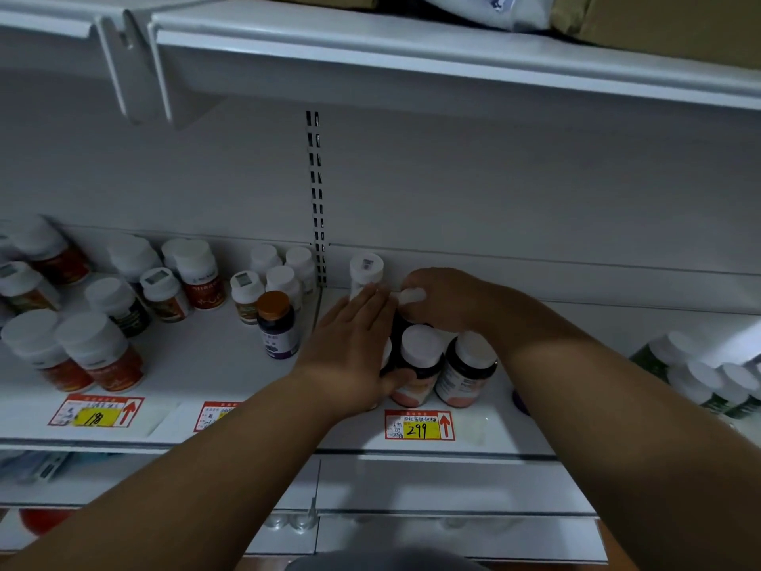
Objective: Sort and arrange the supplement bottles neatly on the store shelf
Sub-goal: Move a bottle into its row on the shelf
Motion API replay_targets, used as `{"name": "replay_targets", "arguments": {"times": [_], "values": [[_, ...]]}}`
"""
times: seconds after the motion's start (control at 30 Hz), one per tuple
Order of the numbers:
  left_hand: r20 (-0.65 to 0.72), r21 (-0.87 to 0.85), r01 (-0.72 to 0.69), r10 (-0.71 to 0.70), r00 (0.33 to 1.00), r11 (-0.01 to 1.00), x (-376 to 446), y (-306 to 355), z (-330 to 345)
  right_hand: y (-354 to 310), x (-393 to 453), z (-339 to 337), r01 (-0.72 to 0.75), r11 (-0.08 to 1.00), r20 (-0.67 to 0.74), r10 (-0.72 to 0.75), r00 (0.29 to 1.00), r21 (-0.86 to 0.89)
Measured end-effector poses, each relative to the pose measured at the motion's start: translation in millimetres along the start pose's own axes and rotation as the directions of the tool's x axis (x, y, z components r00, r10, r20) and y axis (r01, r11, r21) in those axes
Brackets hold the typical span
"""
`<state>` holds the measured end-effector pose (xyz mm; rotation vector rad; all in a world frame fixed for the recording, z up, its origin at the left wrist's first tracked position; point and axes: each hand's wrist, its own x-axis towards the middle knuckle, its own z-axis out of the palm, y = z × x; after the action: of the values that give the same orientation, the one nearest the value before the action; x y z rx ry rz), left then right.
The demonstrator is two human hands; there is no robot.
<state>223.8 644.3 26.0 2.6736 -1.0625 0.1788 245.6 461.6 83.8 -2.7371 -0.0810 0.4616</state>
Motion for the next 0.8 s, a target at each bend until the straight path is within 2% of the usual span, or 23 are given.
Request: {"name": "replay_targets", "arguments": {"times": [0.4,0.43,0.57,0.8], "values": [[-0.084,-0.076,0.014,-0.021,0.996,0.997,-1.8,-1.0,1.6,8.5,-3.6,4.2,-0.052,0.996,-0.038,0.055,0.998,0.077],[-0.062,-0.069,0.004,-0.008,0.998,0.998,-1.4,-0.1,-1.1,9.7,-3.6,5.0,-0.046,0.996,-0.041,0.049,0.998,0.080],[0.179,0.001,-0.008,0.008,0.984,1.000,2.3,-1.0,-13.0,12.5,-4.2,5.0,-0.047,0.991,-0.032,0.052,0.998,0.122],[0.184,0.023,0.010,-0.014,0.983,1.000,2.6,-1.0,-12.4,11.7,-2.8,4.0,-0.034,0.994,-0.032,0.037,0.999,0.104]]}}
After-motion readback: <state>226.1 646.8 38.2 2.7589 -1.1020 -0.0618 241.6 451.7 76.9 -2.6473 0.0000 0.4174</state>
